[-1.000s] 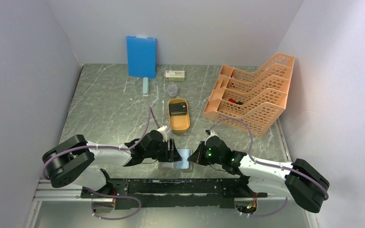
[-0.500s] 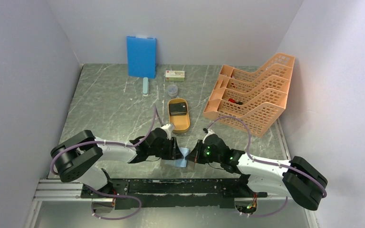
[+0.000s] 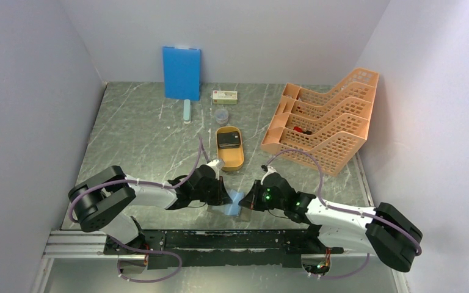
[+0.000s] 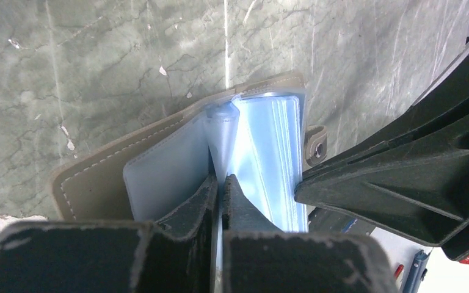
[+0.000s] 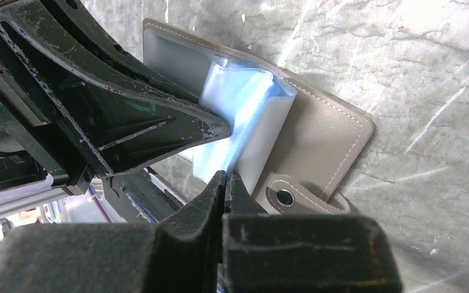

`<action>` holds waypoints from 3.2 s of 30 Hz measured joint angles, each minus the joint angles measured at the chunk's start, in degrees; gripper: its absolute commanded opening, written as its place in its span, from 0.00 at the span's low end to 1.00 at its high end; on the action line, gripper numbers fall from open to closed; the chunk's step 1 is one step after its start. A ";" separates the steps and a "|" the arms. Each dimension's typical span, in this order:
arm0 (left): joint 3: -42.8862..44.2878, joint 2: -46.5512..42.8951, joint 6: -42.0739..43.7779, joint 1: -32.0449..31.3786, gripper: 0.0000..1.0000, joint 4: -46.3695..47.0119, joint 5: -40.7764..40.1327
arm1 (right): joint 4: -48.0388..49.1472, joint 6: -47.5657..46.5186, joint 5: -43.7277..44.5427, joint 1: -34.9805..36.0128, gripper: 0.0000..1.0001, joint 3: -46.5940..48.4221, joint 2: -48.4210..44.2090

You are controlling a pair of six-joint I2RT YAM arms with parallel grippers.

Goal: Put the credit cards into the card holder
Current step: Turn over the card slot in the card holder.

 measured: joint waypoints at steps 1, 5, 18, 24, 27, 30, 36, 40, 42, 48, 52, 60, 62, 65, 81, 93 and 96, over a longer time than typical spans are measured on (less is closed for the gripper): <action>0.00 0.00 -0.04 -0.02 0.05 0.02 0.00 | -0.46 -0.20 0.26 0.02 0.17 0.02 -0.42; -0.15 0.00 -0.39 -0.02 0.05 0.26 -0.07 | -4.22 -1.22 1.73 0.04 0.36 0.87 -3.39; -0.72 0.00 -1.88 -0.02 0.05 1.22 -0.15 | -6.16 -4.02 0.94 0.35 0.18 6.86 -5.16; -0.81 0.02 -2.19 -0.02 0.05 1.38 -0.17 | -3.26 -2.49 -0.52 0.42 0.13 6.45 3.82; -0.85 0.02 -2.25 -0.02 0.05 1.44 -0.17 | -2.45 -1.97 -0.76 0.42 0.11 5.68 7.04; -0.92 0.02 -2.36 -0.02 0.05 1.51 -0.17 | -2.03 -1.75 -0.92 0.42 0.10 5.31 9.53; -0.92 0.00 -2.36 -0.02 0.05 1.51 -0.17 | -0.63 -1.01 -0.85 0.42 0.09 4.90 11.23; -0.92 0.00 -2.36 -0.02 0.05 1.49 -0.20 | -0.24 -0.57 -0.61 0.39 0.09 4.57 11.23; -0.92 0.00 -2.36 -0.02 0.05 1.49 -0.22 | -0.35 -0.52 -0.44 0.42 0.09 4.57 11.10; -0.96 0.00 -2.58 -0.02 0.05 1.49 -0.37 | -2.71 -0.59 1.09 0.42 0.09 4.15 8.85; -1.03 0.00 -2.78 -0.02 0.05 1.57 -0.39 | -3.15 -0.61 1.38 0.42 0.09 4.13 8.61; -1.03 -0.02 -2.75 -0.02 0.20 1.55 -0.37 | -1.46 -1.01 0.57 0.63 0.12 5.95 12.26; -1.03 -0.04 -2.78 -0.02 0.27 1.53 -0.37 | -1.31 -1.20 0.57 0.92 0.14 6.71 13.22; -1.03 -0.48 -2.71 -0.07 0.36 1.36 -0.33 | -1.38 -1.60 0.61 1.29 0.17 7.23 13.64; -1.01 -9.66 -0.85 -0.17 0.58 -10.64 -3.19 | -3.78 -2.32 1.05 1.75 0.23 9.03 13.27; -1.01 -18.64 0.07 -0.17 0.59 -21.40 -7.93 | -6.73 -3.43 1.66 3.61 0.25 13.64 13.62; -1.01 -20.70 0.07 -0.17 0.59 -22.91 -8.70 | -6.91 -3.58 1.73 4.00 0.26 14.40 14.08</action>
